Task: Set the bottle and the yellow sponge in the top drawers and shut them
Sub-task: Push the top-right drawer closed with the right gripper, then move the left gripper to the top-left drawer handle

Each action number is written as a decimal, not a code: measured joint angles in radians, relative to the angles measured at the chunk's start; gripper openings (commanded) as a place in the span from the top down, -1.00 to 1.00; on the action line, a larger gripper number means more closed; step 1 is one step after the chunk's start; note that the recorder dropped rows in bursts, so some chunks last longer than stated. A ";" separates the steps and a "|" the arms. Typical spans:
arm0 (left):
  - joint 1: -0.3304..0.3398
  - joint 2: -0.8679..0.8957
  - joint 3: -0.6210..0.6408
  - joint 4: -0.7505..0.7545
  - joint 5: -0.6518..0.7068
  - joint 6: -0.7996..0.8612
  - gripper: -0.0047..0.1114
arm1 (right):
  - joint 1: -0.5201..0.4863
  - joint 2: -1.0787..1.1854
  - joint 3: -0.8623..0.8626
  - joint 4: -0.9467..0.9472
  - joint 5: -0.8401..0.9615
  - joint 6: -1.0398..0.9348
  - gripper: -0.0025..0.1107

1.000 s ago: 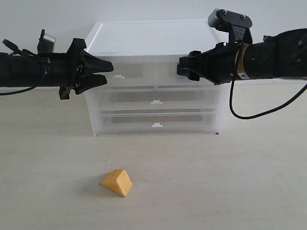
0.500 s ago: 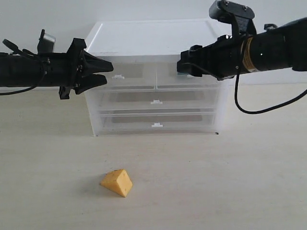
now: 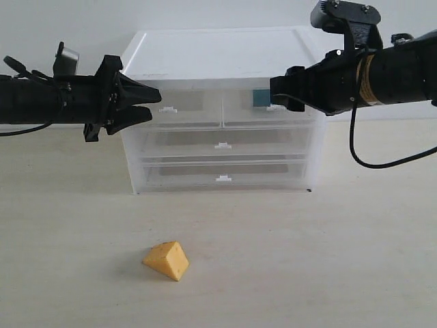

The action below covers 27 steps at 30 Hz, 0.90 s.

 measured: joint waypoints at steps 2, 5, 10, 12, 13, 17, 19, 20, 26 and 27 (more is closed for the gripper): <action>0.000 0.000 0.000 0.000 0.000 0.000 0.12 | 0.000 0.000 0.000 -0.002 0.018 -0.005 -0.07; 0.000 0.000 0.000 0.000 0.000 0.000 0.12 | 0.000 0.016 -0.004 -0.002 0.021 -0.007 -0.07; 0.000 0.000 -0.001 0.004 0.000 0.000 0.12 | 0.000 0.059 -0.025 -0.002 0.021 -0.007 -0.07; 0.000 0.000 -0.001 0.010 0.000 0.000 0.12 | 0.000 0.072 -0.038 -0.002 0.021 -0.007 -0.07; 0.000 0.000 -0.001 0.011 0.000 0.001 0.12 | 0.000 0.077 -0.044 -0.002 0.021 -0.007 -0.07; 0.000 0.000 -0.002 0.018 0.000 0.019 0.12 | 0.000 0.087 -0.065 -0.002 0.018 -0.007 -0.07; 0.000 0.000 -0.002 0.023 0.000 0.057 0.12 | 0.000 0.091 -0.069 -0.002 0.006 -0.007 -0.07; 0.000 0.000 -0.003 0.029 0.000 0.072 0.12 | 0.000 0.096 -0.074 -0.002 0.001 -0.007 -0.07; 0.000 0.001 -0.005 0.040 0.008 0.067 0.12 | 0.003 0.128 -0.094 -0.004 -0.036 -0.007 -0.07; 0.000 0.001 -0.005 0.040 0.016 0.054 0.12 | 0.004 0.130 -0.097 -0.004 -0.040 -0.007 -0.07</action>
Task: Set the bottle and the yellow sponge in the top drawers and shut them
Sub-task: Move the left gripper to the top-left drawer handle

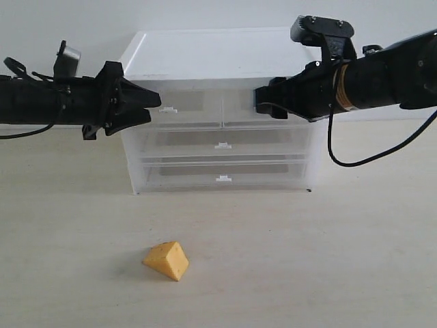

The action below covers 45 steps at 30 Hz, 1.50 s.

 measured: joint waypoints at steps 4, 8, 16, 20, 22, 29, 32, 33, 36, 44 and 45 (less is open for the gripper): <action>0.000 0.000 0.000 0.007 0.021 -0.074 0.12 | 0.000 0.006 -0.002 -0.002 -0.005 0.000 -0.07; 0.000 0.002 0.000 0.018 0.045 -0.113 0.12 | 0.000 0.006 -0.002 -0.002 -0.007 0.000 -0.07; 0.000 0.030 -0.004 0.017 0.069 -0.144 0.12 | 0.000 0.006 -0.002 -0.002 -0.007 0.000 -0.07; 0.000 0.070 -0.004 -0.019 0.082 -0.144 0.12 | 0.000 0.006 -0.002 -0.002 -0.007 0.000 -0.07; 0.000 0.085 -0.004 -0.042 0.093 -0.131 0.12 | 0.000 0.006 -0.002 -0.002 -0.007 0.000 -0.07; 0.000 0.136 -0.077 -0.101 0.182 -0.119 0.12 | 0.000 0.006 -0.002 -0.002 -0.007 -0.005 -0.07; 0.000 0.149 -0.087 -0.101 0.190 -0.124 0.12 | 0.000 0.006 -0.002 -0.002 -0.007 -0.018 -0.07; 0.000 0.149 -0.089 -0.101 0.190 -0.124 0.12 | 0.000 0.006 -0.002 -0.002 -0.007 -0.019 -0.07; 0.000 0.149 -0.089 -0.101 0.190 -0.124 0.12 | 0.000 0.006 -0.002 -0.002 -0.007 -0.019 -0.07; 0.000 0.149 -0.089 -0.101 0.187 -0.105 0.48 | 0.000 0.006 -0.002 -0.002 -0.007 -0.023 -0.07; 0.000 0.149 -0.089 -0.098 0.184 -0.095 0.57 | 0.000 0.006 -0.002 -0.002 -0.009 -0.023 -0.07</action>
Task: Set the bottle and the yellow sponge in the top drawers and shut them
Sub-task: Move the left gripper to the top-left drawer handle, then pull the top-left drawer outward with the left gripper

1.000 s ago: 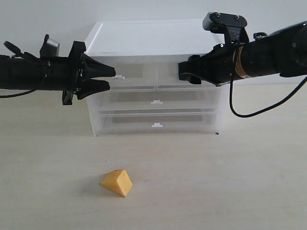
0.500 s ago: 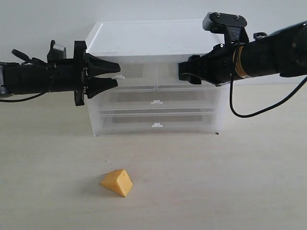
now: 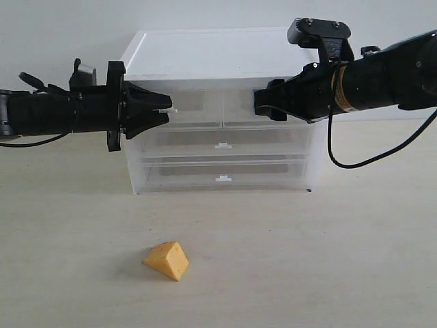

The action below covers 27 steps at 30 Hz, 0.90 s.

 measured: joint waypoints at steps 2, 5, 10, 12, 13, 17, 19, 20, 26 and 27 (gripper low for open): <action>0.000 0.002 -0.004 0.014 -0.013 0.014 0.72 | 0.000 0.000 0.000 0.000 0.000 -0.001 -0.07; 0.000 0.006 -0.014 0.036 -0.022 0.017 0.85 | 0.000 0.000 0.000 0.000 0.000 -0.001 -0.07; 0.000 0.008 -0.020 0.043 -0.018 0.021 0.85 | 0.000 0.000 0.000 0.000 0.000 -0.001 -0.07; 0.002 0.008 -0.022 0.043 -0.016 0.025 0.85 | 0.000 0.000 0.000 0.000 0.002 -0.001 -0.07; 0.002 0.008 -0.022 0.043 -0.013 0.025 0.85 | 0.000 0.000 0.000 0.000 0.002 -0.001 -0.07; 0.004 0.013 -0.022 0.039 0.004 0.029 0.85 | 0.000 0.000 0.000 0.000 0.002 -0.001 -0.07; 0.004 0.013 -0.022 0.037 0.008 0.029 0.85 | 0.000 0.000 0.000 0.000 0.004 -0.002 -0.07; 0.004 0.013 -0.022 0.037 0.010 0.029 0.85 | 0.000 0.000 0.000 0.000 0.006 -0.002 -0.07; 0.004 0.013 -0.022 0.037 0.013 0.031 0.85 | 0.000 0.000 0.000 0.000 0.007 -0.002 -0.07; 0.004 0.013 -0.018 0.035 0.013 0.031 0.85 | 0.000 0.000 0.000 0.000 0.007 -0.002 -0.07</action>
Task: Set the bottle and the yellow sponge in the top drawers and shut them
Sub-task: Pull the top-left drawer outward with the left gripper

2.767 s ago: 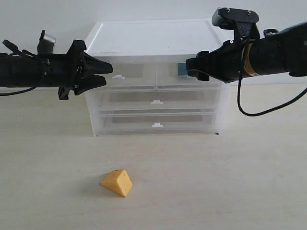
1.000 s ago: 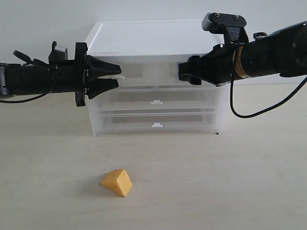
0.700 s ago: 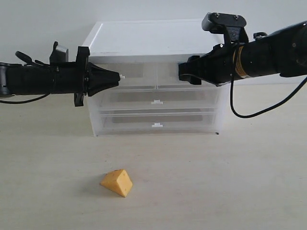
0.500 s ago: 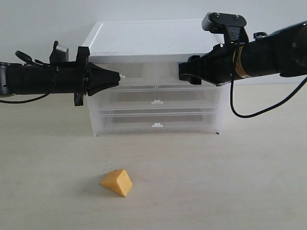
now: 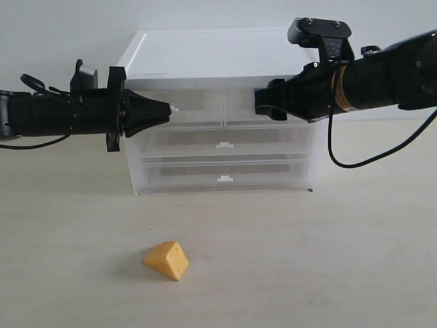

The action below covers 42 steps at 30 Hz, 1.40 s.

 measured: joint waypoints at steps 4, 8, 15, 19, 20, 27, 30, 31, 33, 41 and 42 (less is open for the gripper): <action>0.002 -0.021 0.042 -0.015 0.000 0.017 0.85 | 0.000 0.000 0.000 0.000 0.003 -0.001 -0.07; 0.007 -0.041 0.089 -0.025 0.006 0.037 0.85 | 0.000 0.000 0.000 0.000 0.003 -0.001 -0.07; 0.007 -0.079 0.169 -0.057 0.006 0.078 0.85 | 0.000 0.000 0.000 0.000 -0.004 -0.001 -0.07; 0.007 -0.102 0.218 -0.074 0.006 0.095 0.85 | 0.002 0.000 0.000 0.000 -0.010 -0.001 -0.07; 0.007 -0.110 0.231 -0.078 0.006 0.102 0.85 | 0.002 0.000 0.000 0.000 -0.012 -0.001 -0.07; 0.007 -0.140 0.282 -0.087 0.006 0.129 0.85 | 0.006 0.000 0.000 0.000 -0.019 -0.001 -0.07; 0.011 -0.140 0.284 -0.087 0.008 0.130 0.85 | 0.025 0.002 0.000 0.000 0.000 -0.001 -0.07; 0.010 -0.140 0.284 -0.085 0.010 0.130 0.85 | 0.031 0.002 0.000 0.000 0.008 -0.001 -0.07; 0.014 -0.140 0.284 -0.080 0.017 0.131 0.85 | 0.045 0.002 0.000 0.000 0.018 -0.001 -0.07; 0.016 -0.140 0.288 -0.063 0.028 0.136 0.85 | 0.051 0.004 -0.002 0.019 0.002 0.003 -0.07; 0.016 -0.140 0.285 -0.059 0.028 0.136 0.85 | 0.051 0.004 -0.002 0.032 0.002 0.003 -0.07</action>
